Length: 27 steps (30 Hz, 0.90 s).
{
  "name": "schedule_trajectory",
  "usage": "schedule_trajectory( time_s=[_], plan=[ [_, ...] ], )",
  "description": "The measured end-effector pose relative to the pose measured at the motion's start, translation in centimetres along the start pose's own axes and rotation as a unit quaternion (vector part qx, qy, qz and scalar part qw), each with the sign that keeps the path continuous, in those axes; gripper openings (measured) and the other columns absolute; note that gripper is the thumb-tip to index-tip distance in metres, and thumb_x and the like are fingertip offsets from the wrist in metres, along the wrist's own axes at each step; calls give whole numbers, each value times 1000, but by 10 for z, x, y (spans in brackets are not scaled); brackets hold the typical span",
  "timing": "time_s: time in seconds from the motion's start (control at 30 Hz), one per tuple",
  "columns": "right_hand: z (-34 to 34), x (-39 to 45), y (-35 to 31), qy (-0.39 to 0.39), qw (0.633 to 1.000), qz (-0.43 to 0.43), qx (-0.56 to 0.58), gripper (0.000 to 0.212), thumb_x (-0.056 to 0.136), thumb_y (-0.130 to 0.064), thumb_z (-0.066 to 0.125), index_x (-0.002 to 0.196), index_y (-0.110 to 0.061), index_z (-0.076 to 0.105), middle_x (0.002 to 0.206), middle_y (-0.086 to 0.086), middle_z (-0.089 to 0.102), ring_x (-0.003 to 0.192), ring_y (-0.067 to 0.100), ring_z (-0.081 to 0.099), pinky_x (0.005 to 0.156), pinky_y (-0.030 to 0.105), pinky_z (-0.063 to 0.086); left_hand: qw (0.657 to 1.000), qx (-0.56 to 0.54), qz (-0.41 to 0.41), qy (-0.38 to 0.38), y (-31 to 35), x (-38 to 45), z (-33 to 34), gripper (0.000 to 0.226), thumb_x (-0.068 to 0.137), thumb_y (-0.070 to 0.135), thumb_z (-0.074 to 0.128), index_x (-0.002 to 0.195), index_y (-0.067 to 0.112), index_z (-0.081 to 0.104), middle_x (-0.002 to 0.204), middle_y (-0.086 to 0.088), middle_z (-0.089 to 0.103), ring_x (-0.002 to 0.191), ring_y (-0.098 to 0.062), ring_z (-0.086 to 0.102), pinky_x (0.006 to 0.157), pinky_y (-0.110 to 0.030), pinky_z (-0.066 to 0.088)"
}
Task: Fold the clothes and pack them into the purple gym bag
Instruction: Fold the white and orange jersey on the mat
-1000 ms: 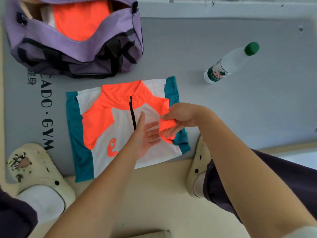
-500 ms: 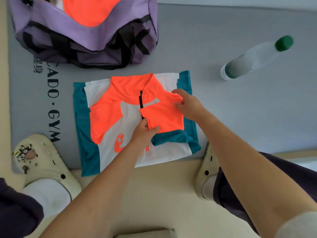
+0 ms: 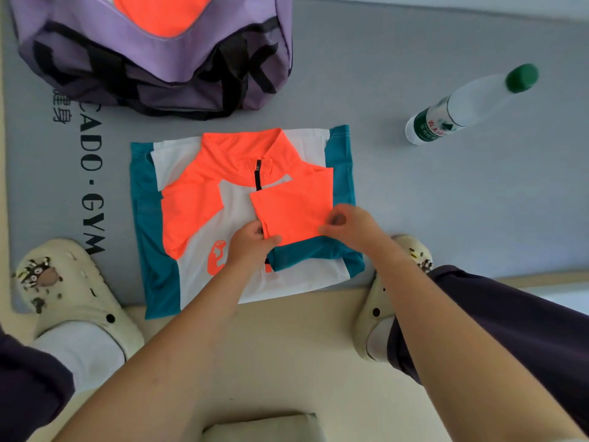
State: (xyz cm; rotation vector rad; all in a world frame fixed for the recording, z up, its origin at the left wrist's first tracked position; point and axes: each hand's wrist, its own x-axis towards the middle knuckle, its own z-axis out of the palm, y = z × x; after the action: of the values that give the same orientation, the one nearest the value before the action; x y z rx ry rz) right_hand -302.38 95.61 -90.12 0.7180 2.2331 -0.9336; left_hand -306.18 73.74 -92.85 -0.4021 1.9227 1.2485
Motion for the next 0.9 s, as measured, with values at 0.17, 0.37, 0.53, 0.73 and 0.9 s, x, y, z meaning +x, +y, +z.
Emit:
schedule_trajectory(
  time_s=[0.17,0.37,0.53,0.73,0.9],
  plan=[
    [16,-30,28,-28,997,21,-74,18,80,-18,71,89,-18,57,78,-5,55,80,21,57,61,28,41,1000,-7,9,1,-1,-2,1,23,84,4,68,79,26,63,79,6,68,77,-16,65,83,-45,55],
    [19,-53,46,17,996,78,-26,30,82,-31,73,98,-19,51,79,-10,52,70,12,54,53,26,38,1000,-21,-3,-7,0,-3,0,19,83,7,72,81,24,65,84,0,70,84,-21,67,87,-47,56],
    [25,-60,51,2,989,106,-100,10,86,-17,67,85,-11,59,85,5,61,79,23,57,67,34,49,1000,-17,-2,1,-2,-1,0,16,84,7,71,91,20,65,95,-7,70,90,-24,66,88,-47,55],
    [23,-73,62,31,983,162,78,30,83,-30,74,103,-23,53,74,4,64,51,18,58,41,25,46,1000,-25,0,-4,-3,-1,0,22,83,8,71,82,29,64,85,5,69,87,-19,67,86,-42,56],
    [30,-78,59,-79,961,233,128,22,93,-25,64,101,-6,57,61,9,65,42,19,61,49,34,56,999,-35,-7,1,-5,-1,0,16,84,8,71,92,22,66,94,-3,69,96,-25,68,90,-46,55]
  ],
)
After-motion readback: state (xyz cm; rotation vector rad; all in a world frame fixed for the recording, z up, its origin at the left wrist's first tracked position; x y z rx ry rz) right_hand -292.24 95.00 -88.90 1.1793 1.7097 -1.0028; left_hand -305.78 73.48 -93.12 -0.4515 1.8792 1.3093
